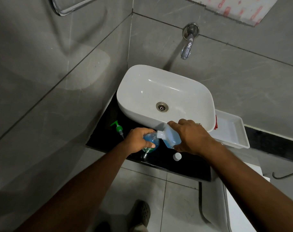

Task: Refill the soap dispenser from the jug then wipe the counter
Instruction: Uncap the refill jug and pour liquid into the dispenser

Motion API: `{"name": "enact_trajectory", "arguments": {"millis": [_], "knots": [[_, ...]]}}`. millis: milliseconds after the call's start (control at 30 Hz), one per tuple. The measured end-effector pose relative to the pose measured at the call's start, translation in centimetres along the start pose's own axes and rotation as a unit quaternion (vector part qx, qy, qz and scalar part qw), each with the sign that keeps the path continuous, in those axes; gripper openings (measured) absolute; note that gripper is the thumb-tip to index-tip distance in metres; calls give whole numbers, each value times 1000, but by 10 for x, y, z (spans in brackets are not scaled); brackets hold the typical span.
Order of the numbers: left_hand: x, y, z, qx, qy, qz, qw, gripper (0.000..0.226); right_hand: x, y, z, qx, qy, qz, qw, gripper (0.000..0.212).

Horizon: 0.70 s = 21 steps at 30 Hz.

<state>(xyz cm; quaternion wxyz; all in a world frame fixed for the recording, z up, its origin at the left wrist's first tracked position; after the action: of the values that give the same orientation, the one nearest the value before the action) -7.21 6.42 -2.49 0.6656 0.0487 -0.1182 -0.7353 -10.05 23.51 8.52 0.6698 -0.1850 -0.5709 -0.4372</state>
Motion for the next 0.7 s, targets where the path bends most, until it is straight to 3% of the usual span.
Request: {"name": "enact_trajectory", "arguments": {"millis": [700], "knots": [[0,0,0,11,2,0,1000,61,1,-1,0,-1,11,-11,1000,93]]}}
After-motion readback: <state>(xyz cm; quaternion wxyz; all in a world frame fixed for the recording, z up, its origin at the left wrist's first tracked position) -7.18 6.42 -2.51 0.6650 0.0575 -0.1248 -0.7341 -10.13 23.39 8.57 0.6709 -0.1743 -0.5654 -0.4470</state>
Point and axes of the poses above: each hand's wrist, its own y-axis away from the middle knuckle, its own x-axis out of the back of the hand, z = x × y, the point moved 4 cm from there along -y, towards the middle knuckle, and after that the axes turned 10 degrees about y, right-handed, at the moved point
